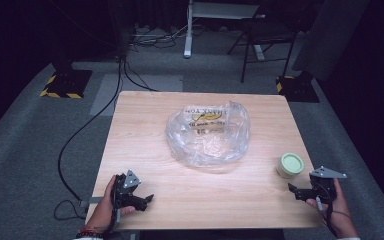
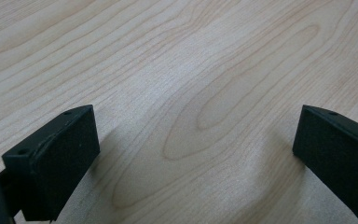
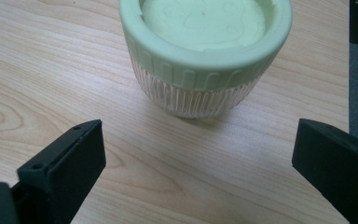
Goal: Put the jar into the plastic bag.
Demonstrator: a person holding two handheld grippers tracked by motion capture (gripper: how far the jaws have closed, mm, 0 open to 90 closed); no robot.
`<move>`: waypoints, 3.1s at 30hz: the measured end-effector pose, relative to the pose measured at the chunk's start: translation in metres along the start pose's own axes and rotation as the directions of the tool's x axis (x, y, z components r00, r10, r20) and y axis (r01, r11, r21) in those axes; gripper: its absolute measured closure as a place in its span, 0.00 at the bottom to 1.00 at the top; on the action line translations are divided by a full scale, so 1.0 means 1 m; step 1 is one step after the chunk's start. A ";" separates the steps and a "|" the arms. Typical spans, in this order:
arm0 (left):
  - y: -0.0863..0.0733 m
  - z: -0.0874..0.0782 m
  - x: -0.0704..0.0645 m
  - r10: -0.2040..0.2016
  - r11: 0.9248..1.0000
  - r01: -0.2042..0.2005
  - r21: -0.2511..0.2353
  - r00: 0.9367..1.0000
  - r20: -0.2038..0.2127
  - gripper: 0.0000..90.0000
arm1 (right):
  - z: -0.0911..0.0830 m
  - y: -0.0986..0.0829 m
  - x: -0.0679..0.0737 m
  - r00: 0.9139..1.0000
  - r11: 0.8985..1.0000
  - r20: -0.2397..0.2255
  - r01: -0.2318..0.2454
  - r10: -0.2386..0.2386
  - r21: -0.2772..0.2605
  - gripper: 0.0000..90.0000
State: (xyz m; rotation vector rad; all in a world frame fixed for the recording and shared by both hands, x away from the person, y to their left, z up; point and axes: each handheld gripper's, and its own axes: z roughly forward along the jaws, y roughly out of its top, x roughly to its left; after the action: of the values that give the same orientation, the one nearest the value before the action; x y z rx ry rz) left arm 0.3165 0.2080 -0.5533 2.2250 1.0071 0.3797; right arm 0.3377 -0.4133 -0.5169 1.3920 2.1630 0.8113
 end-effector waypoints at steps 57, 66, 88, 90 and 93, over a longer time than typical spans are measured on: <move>0.000 0.000 0.000 0.001 1.000 -0.001 -0.001 1.000 0.001 0.00 | 0.050 0.046 -0.010 0.997 0.998 -0.071 -0.019 0.023 0.056 0.04; 0.000 0.000 0.000 0.000 1.000 0.000 -0.001 1.000 0.001 0.00 | 0.058 0.047 -0.010 0.997 0.999 -0.070 -0.029 0.032 0.045 0.11; 0.000 0.000 0.000 -0.002 1.000 0.002 -0.001 1.000 0.002 0.00 | 0.048 0.053 -0.002 0.999 1.000 -0.046 0.012 -0.013 -0.013 0.12; 0.000 0.000 0.000 0.001 1.000 -0.001 -0.001 1.000 0.002 0.00 | 0.044 0.056 0.000 0.998 1.000 -0.053 0.022 -0.023 -0.020 0.12; 0.000 0.000 0.000 -0.002 1.000 0.002 -0.001 1.000 0.002 0.00 | 0.039 0.061 0.005 0.998 0.999 -0.059 0.031 -0.033 -0.030 0.12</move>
State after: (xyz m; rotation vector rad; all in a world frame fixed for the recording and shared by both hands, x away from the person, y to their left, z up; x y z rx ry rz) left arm 0.3165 0.2080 -0.5534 2.2231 1.0070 0.3769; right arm 0.4009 -0.3794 -0.5042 1.3312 2.2031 0.8788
